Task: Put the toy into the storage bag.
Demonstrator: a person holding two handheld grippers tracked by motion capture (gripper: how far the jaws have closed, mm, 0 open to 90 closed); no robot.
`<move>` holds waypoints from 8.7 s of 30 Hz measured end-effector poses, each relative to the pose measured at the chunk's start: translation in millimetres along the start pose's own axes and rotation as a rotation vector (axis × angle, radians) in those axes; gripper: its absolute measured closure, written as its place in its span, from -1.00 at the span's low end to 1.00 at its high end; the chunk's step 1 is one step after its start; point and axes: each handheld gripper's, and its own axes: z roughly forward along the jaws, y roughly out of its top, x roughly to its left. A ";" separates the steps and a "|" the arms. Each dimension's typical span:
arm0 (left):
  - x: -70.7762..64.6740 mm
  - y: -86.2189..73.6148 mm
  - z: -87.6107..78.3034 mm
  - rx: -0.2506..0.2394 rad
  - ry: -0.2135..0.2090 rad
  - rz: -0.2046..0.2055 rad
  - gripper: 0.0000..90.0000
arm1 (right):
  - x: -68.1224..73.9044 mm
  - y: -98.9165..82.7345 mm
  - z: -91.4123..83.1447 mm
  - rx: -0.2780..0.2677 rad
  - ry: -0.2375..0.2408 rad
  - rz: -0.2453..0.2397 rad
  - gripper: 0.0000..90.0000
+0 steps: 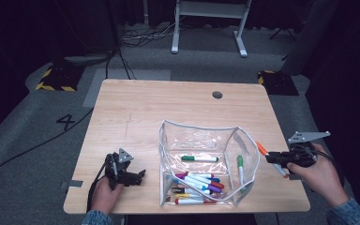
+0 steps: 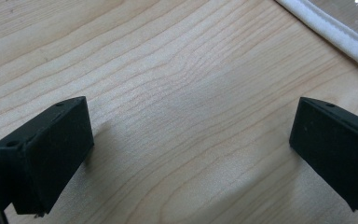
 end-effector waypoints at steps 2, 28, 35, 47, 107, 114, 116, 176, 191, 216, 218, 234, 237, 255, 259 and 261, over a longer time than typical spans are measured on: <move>0.0 0.0 0.0 0.000 0.000 0.000 -1.00 | 4.8 7.5 -10.3 -0.013 0.009 -0.015 0.72; 0.0 0.0 0.0 0.000 0.000 0.000 -1.00 | 89.4 102.9 -43.1 -0.037 0.161 -0.236 0.71; 0.0 0.0 0.0 0.001 0.000 -0.001 -1.00 | 108.2 116.2 -29.9 -0.008 0.213 -0.283 0.71; 0.0 0.0 0.0 0.001 0.000 0.000 -1.00 | 146.2 138.0 9.3 0.087 0.269 -0.391 0.71; 0.4 0.0 -0.2 0.001 -0.003 0.009 -1.00 | 162.2 128.6 109.2 0.259 0.296 -0.498 0.18; 0.3 0.0 -0.2 0.001 -0.004 0.006 -1.00 | 139.4 129.7 55.2 0.148 0.218 -0.422 0.15; 0.3 0.0 -0.2 0.001 -0.004 0.006 -1.00 | 129.2 124.7 37.8 0.126 0.192 -0.393 0.15; 0.4 0.0 -0.2 0.001 -0.002 0.009 -1.00 | -6.1 -31.6 110.8 0.213 -0.023 -0.039 0.71; 0.2 0.1 0.0 0.000 -0.002 0.005 -1.00 | 6.9 4.2 17.4 0.073 0.065 -0.033 0.71; 0.2 0.1 0.0 0.000 -0.002 0.005 -1.00 | 73.7 98.2 -57.5 0.002 0.130 -0.263 0.71; 0.2 0.1 0.0 0.000 -0.002 0.005 -1.00 | 84.1 106.9 -54.3 0.007 0.153 -0.296 0.71; 0.5 0.5 0.3 -0.001 0.001 0.003 -1.00 | 154.3 149.8 3.9 0.119 0.271 -0.481 0.71; 0.6 0.6 0.4 -0.001 0.001 0.003 -1.00 | 163.9 152.6 19.5 0.145 0.286 -0.502 0.71; 0.7 0.9 0.5 0.001 -0.001 0.000 -1.00 | 174.1 132.2 104.5 0.337 0.310 -0.514 0.71; 0.8 0.9 0.5 0.001 -0.001 0.000 -1.00 | 173.8 122.8 116.8 0.382 0.310 -0.516 0.71; 0.7 0.9 0.5 0.001 -0.001 0.000 -1.00 | 173.5 119.2 121.6 0.401 0.314 -0.521 0.71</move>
